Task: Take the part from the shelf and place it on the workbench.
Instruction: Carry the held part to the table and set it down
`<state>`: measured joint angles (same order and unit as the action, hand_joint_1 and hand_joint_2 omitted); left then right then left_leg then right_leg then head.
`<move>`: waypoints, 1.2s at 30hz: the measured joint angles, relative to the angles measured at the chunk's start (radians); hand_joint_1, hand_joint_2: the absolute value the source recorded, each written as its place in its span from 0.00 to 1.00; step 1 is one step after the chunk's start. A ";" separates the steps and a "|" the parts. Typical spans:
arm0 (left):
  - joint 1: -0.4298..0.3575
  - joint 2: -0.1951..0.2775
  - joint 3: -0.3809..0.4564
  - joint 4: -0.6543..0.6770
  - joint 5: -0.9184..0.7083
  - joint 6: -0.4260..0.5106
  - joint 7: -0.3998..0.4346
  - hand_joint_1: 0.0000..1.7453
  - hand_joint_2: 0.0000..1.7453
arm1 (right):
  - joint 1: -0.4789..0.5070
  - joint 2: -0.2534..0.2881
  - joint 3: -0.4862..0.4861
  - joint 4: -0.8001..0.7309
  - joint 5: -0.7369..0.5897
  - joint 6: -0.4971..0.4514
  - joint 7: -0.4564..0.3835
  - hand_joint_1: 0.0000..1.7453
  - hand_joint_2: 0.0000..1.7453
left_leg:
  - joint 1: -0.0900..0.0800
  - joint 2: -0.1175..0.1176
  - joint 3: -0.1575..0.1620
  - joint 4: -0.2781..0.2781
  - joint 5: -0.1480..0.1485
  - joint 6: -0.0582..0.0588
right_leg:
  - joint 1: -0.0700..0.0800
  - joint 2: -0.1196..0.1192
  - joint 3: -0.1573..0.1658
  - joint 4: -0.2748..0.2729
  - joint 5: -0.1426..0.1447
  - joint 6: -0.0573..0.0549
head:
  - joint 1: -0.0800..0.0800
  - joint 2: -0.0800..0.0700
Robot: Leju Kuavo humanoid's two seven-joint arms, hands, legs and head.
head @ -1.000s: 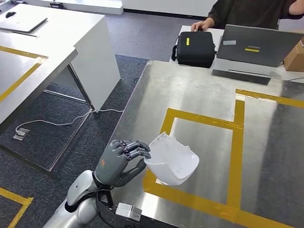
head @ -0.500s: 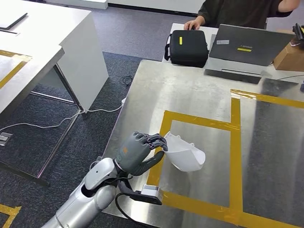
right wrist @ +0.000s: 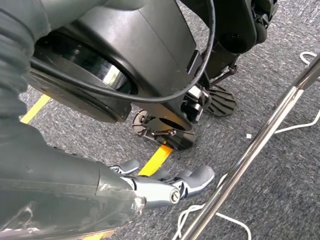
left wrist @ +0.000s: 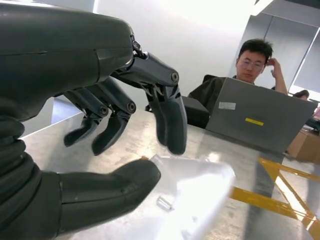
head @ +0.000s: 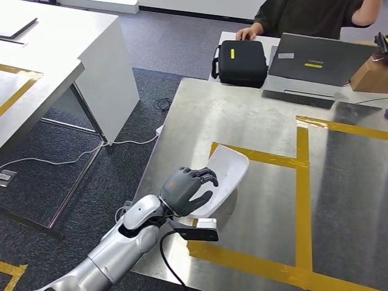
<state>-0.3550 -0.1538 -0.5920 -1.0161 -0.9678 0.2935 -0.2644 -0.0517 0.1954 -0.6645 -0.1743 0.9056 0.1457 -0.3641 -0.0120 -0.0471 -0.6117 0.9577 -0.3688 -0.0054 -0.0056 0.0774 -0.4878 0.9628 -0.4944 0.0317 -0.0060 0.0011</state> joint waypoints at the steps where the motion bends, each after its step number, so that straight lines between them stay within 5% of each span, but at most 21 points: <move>1: 0.000 0.000 0.000 0.007 0.000 0.003 -0.003 0.00 0.75 | 0.000 0.000 0.000 0.000 0.001 -0.001 0.000 0.00 0.00 | 0.000 0.000 0.000 0.000 0.000 0.000 | 0.000 0.000 0.000 0.000 0.000 0.000 | 0.000 0.000; 4: 0.003 -0.001 0.002 0.019 0.018 0.029 -0.031 0.00 0.00 | 0.001 0.000 0.000 0.000 0.001 -0.004 0.001 0.00 0.00 | 0.001 0.000 0.001 0.000 0.000 0.000 | 0.001 0.000 0.002 0.001 0.000 0.000 | 0.000 0.000; 13: 0.026 -0.001 0.005 0.013 0.057 0.070 -0.086 0.00 0.00 | 0.003 -0.001 0.000 0.000 0.000 -0.008 -0.001 0.00 0.00 | 0.002 0.000 0.000 0.000 -0.001 0.001 | 0.001 0.001 0.005 -0.001 0.000 0.001 | 0.000 0.000; 17: 0.069 0.006 0.010 -0.063 0.100 0.104 -0.133 0.00 0.00 | 0.007 -0.001 -0.001 0.000 -0.015 -0.016 -0.004 0.00 0.00 | 0.005 0.010 0.023 -0.036 0.013 0.024 | 0.002 -0.018 0.001 0.004 -0.009 0.018 | 0.000 0.000; 21: 0.158 0.041 0.030 -0.206 0.153 0.147 -0.160 0.00 0.00 | 0.008 -0.002 -0.004 0.000 -0.039 -0.021 -0.005 0.00 0.00 | 0.010 0.034 0.035 -0.053 0.016 0.024 | -0.005 -0.064 -0.119 0.237 -0.122 0.028 | 0.001 0.000; 22: 0.190 0.054 0.042 -0.244 0.167 0.161 -0.168 0.00 0.00 | 0.012 -0.002 -0.006 0.000 -0.045 -0.021 -0.006 0.00 0.00 | 0.012 0.039 0.035 -0.051 0.014 0.021 | -0.010 -0.067 -0.139 0.273 -0.124 0.033 | 0.001 0.000; 23: 0.224 0.067 0.057 -0.285 0.181 0.177 -0.178 0.00 0.00 | 0.016 -0.003 -0.009 0.000 -0.048 -0.022 -0.008 0.00 0.00 | 0.016 0.042 0.035 -0.048 0.012 0.015 | -0.016 -0.069 -0.141 0.272 -0.105 0.040 | 0.000 0.000; 25: 0.291 0.091 0.098 -0.357 0.214 0.209 -0.207 0.00 0.00 | 0.022 -0.006 -0.012 0.000 -0.049 -0.019 -0.010 0.00 0.00 | 0.028 0.044 0.031 -0.032 0.003 -0.004 | -0.033 -0.072 -0.093 0.164 -0.030 0.064 | 0.001 0.000; 27: 0.353 0.108 0.149 -0.413 0.252 0.236 -0.243 0.00 0.00 | 0.024 -0.009 -0.014 0.001 -0.043 0.000 -0.009 0.00 0.00 | 0.035 0.041 0.019 -0.004 -0.008 -0.026 | -0.044 -0.061 -0.046 0.076 0.012 0.079 | 0.005 0.000; 32: 0.460 0.130 0.264 -0.483 0.348 0.286 -0.314 0.00 0.00 | 0.031 -0.027 -0.019 0.002 -0.045 0.041 -0.006 0.00 0.00 | 0.034 0.031 -0.014 0.041 -0.027 -0.047 | -0.046 -0.060 -0.073 0.101 0.006 0.046 | -0.004 0.000; 36: 0.533 0.123 0.392 -0.483 0.486 0.295 -0.399 0.00 0.00 | 0.037 -0.032 -0.026 0.001 -0.052 0.042 -0.005 0.00 0.00 | 0.030 0.037 -0.097 0.266 -0.182 -0.046 | -0.029 -0.083 -0.100 0.098 0.026 0.012 | -0.034 0.000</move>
<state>0.1781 -0.0303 -0.1999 -1.4995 -0.4822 0.5886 -0.6635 -0.0142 0.1630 -0.6907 -0.1732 0.8539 0.1880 -0.3687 0.0176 -0.0096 -0.7089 1.2237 -0.5511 -0.0517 -0.0348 -0.0056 -0.5875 1.0613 -0.4686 0.0438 -0.0396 0.0011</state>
